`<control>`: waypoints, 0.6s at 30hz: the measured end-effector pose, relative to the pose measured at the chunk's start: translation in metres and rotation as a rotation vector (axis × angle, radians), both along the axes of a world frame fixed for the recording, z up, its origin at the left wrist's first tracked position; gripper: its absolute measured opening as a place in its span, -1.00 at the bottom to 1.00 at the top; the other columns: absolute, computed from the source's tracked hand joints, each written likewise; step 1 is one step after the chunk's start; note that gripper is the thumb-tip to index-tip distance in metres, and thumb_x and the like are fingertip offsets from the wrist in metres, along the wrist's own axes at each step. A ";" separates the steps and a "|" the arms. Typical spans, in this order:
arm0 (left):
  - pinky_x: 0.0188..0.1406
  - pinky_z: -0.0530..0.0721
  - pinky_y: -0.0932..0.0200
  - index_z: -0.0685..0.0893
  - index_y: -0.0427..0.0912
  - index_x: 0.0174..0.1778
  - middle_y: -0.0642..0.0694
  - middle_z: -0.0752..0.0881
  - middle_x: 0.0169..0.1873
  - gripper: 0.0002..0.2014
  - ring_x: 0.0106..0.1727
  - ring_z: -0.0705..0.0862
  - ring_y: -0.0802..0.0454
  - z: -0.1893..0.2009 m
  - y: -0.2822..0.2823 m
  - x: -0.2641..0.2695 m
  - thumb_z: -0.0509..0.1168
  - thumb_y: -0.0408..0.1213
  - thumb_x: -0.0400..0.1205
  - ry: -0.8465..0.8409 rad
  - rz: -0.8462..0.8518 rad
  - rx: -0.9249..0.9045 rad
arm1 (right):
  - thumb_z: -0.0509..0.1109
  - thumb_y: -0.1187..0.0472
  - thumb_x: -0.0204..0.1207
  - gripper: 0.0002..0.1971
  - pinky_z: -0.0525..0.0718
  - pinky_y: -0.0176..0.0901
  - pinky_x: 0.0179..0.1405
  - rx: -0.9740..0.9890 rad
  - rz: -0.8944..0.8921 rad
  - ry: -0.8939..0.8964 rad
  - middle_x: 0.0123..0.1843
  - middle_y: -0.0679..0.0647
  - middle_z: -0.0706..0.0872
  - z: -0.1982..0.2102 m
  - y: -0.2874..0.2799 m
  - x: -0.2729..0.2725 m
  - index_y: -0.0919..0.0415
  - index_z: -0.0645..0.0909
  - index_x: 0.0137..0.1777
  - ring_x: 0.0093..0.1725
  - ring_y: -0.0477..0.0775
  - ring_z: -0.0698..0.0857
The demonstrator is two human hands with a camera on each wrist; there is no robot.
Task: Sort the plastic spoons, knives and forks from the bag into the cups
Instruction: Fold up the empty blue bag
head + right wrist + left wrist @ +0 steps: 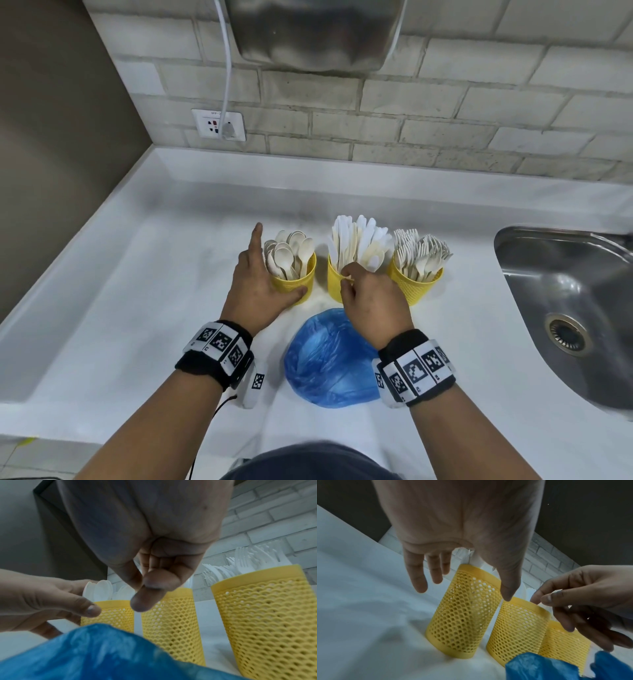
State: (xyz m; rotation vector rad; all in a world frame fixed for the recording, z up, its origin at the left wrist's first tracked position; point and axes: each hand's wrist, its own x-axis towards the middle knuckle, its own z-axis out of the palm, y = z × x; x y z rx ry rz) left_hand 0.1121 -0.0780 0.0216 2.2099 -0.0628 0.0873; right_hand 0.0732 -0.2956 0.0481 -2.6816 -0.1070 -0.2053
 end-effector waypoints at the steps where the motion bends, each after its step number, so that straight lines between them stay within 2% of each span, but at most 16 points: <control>1: 0.49 0.56 -0.18 -0.07 0.18 0.77 -0.20 0.44 0.48 0.32 0.48 0.52 -0.15 -0.003 0.002 -0.002 0.72 0.09 0.26 0.023 0.055 -0.001 | 0.29 0.13 0.71 -0.83 0.68 0.01 -0.36 0.021 0.003 -0.021 -0.28 0.12 0.77 0.000 -0.001 -0.003 0.10 0.68 0.15 -0.29 0.24 0.71; 4: 0.37 0.63 -0.08 0.16 -0.05 0.69 -0.23 0.54 0.44 0.13 0.38 0.63 -0.15 -0.008 0.006 -0.013 0.64 0.21 0.32 0.198 0.163 0.020 | 0.27 0.14 0.67 -0.86 0.58 0.01 -0.47 0.061 -0.010 -0.056 -0.44 0.08 0.66 -0.003 -0.005 -0.012 0.10 0.66 -0.03 -0.43 0.23 0.62; 7: 0.16 0.59 0.09 0.45 -0.14 0.51 -0.15 0.69 0.33 -0.13 0.30 0.69 -0.10 -0.009 0.002 -0.028 0.50 0.34 0.44 0.442 0.034 0.215 | 0.25 0.08 0.66 -0.84 0.63 0.06 -0.45 0.085 -0.034 -0.017 -0.47 0.05 0.62 -0.009 -0.006 -0.024 0.05 0.63 -0.08 -0.43 0.25 0.63; 10: 0.14 0.54 0.16 0.59 -0.16 0.45 -0.08 0.68 0.37 -0.22 0.30 0.66 -0.03 -0.013 -0.009 -0.042 0.45 0.36 0.49 0.531 -0.097 0.292 | 0.27 0.03 0.70 -0.80 0.62 0.04 -0.41 0.108 -0.039 0.025 -0.48 -0.03 0.58 -0.011 -0.003 -0.041 0.05 0.67 -0.06 -0.39 0.21 0.64; 12: 0.18 0.57 0.15 0.60 -0.15 0.45 -0.06 0.69 0.36 -0.23 0.32 0.67 -0.03 -0.018 -0.016 -0.049 0.50 0.31 0.47 0.529 -0.151 0.299 | 0.26 -0.01 0.73 -0.76 0.62 0.05 -0.36 0.120 -0.029 0.049 -0.41 -0.01 0.65 -0.011 0.000 -0.053 0.07 0.68 -0.05 -0.32 0.19 0.66; 14: 0.15 0.62 0.12 0.60 -0.13 0.42 -0.07 0.73 0.23 -0.29 0.21 0.71 -0.04 -0.022 -0.021 -0.053 0.56 0.19 0.45 0.511 -0.199 0.306 | 0.26 -0.01 0.73 -0.74 0.63 0.06 -0.27 0.150 -0.015 0.059 -0.28 0.01 0.73 -0.015 0.003 -0.063 0.10 0.67 -0.06 -0.24 0.13 0.67; 16: 0.06 0.65 0.12 0.65 -0.11 0.30 -0.03 0.75 0.07 -0.46 0.09 0.73 -0.03 -0.021 -0.025 -0.056 0.58 0.03 0.47 0.494 -0.230 0.294 | 0.27 -0.03 0.72 -0.73 0.65 0.10 -0.19 0.179 0.008 0.063 -0.22 0.00 0.68 -0.021 0.005 -0.070 0.11 0.64 -0.09 -0.19 0.08 0.65; 18: -0.04 0.67 0.11 0.72 -0.12 0.07 -0.01 0.77 -0.07 -0.68 -0.01 0.73 -0.03 -0.020 -0.030 -0.058 0.55 -0.09 0.48 0.477 -0.253 0.272 | 0.29 -0.02 0.72 -0.74 0.67 0.13 -0.12 0.192 0.008 0.076 -0.15 0.00 0.60 -0.024 0.006 -0.078 0.12 0.63 -0.10 -0.17 0.05 0.63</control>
